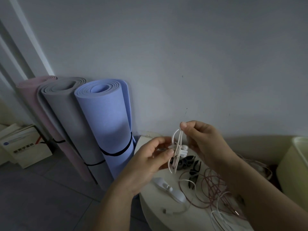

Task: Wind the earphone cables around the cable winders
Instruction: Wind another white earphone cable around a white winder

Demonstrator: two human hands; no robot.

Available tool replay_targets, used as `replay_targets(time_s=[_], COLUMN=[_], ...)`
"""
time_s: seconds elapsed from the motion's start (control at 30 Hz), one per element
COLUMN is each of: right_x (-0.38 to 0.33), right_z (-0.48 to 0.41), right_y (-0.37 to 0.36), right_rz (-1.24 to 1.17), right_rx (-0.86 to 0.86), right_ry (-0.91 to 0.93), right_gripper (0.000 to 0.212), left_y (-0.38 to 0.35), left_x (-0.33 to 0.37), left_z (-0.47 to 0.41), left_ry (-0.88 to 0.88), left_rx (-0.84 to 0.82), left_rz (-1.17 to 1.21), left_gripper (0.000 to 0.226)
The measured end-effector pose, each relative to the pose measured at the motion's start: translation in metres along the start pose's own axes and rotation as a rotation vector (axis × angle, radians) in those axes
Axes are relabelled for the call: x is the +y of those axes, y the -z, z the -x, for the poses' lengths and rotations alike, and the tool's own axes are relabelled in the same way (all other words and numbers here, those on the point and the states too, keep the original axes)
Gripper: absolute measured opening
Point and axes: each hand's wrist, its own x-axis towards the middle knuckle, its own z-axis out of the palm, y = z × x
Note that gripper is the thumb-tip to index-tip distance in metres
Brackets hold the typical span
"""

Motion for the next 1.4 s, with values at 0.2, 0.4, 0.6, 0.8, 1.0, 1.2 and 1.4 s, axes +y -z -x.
replay_targets(time_s=[0.2, 0.4, 0.6, 0.8, 1.0, 1.2, 1.4], right_x=[0.009, 0.030, 0.021, 0.012, -0.001, -0.009, -0.010], right_z=[-0.005, -0.004, 0.004, 0.011, 0.015, 0.015, 0.018], right_y=[-0.001, -0.016, -0.020, -0.026, -0.025, -0.016, -0.021], right_rz=[-0.298, -0.215, 0.505, 0.836, 1.017, 1.004, 1.015], right_rx=[-0.171, -0.298, -0.129, -0.288, -0.316, -0.272, -0.363], right_ry=[-0.137, -0.227, -0.029, 0.205, 0.299, 0.392, 0.393], right_gripper=[0.034, 0.052, 0.030, 0.017, 0.017, 0.013, 0.014], left_y=[-0.003, -0.003, 0.000, 0.012, 0.010, 0.003, 0.002], left_x=[0.003, 0.005, 0.010, 0.001, -0.003, -0.004, -0.003], left_z=[0.001, 0.002, -0.001, -0.009, -0.011, -0.009, -0.010], left_ry=[-0.029, -0.085, -0.123, -0.063, -0.013, 0.023, 0.089], left_rx=[-0.044, 0.015, 0.192, 0.480, 0.617, 0.589, 0.583], left_rz=[0.116, 0.224, 0.533, 0.588, 0.403, 0.188, 0.218], left_gripper=[0.033, 0.033, 0.031, 0.016, 0.021, 0.021, 0.022])
